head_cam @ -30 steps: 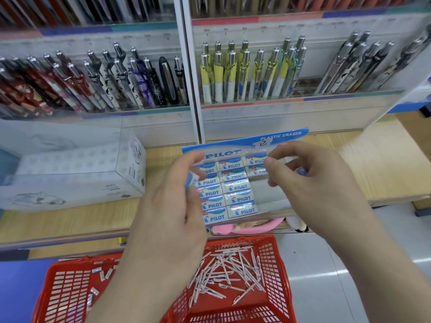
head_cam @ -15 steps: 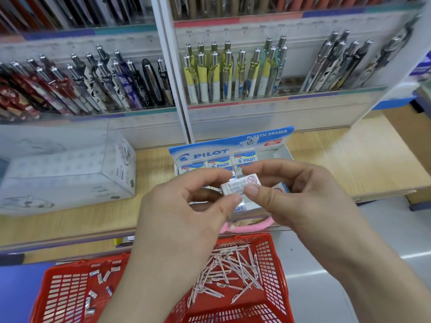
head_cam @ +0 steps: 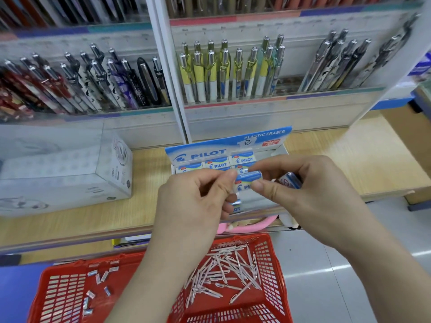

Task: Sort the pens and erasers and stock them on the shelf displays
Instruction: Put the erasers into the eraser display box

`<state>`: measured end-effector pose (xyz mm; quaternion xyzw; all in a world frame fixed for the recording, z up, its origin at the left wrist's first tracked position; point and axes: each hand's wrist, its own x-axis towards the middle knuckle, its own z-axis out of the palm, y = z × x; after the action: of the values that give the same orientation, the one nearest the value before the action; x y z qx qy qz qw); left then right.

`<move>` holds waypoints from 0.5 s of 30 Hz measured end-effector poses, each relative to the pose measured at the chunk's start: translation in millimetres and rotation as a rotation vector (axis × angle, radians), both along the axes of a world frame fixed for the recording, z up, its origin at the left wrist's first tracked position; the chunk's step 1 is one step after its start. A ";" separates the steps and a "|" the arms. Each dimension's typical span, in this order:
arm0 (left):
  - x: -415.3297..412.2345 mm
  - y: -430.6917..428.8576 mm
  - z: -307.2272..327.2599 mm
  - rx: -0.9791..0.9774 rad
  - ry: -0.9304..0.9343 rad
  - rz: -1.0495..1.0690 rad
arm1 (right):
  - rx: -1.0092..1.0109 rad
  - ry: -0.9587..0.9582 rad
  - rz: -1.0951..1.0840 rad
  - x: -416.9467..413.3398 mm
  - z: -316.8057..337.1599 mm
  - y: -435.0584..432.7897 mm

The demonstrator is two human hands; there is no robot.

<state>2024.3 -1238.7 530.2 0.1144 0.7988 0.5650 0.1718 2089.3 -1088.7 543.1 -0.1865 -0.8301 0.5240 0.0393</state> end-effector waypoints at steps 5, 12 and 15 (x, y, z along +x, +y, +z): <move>-9.5 -8.7 -8.2 -0.356 0.374 0.040 | 0.248 -0.115 -0.073 -3.3 -8.2 3.2; -12.6 -35.6 -17.4 -0.568 0.349 0.128 | 0.510 -0.246 -0.092 -15.9 -10.6 -2.5; -13.5 -35.8 -20.0 -0.530 0.325 0.148 | 0.582 -0.269 -0.086 -18.9 -9.8 -6.5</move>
<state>2010.8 -1274.5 510.2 0.0960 0.9413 0.3226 0.0244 2070.4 -1095.2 533.2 -0.2700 -0.9342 0.2332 0.0028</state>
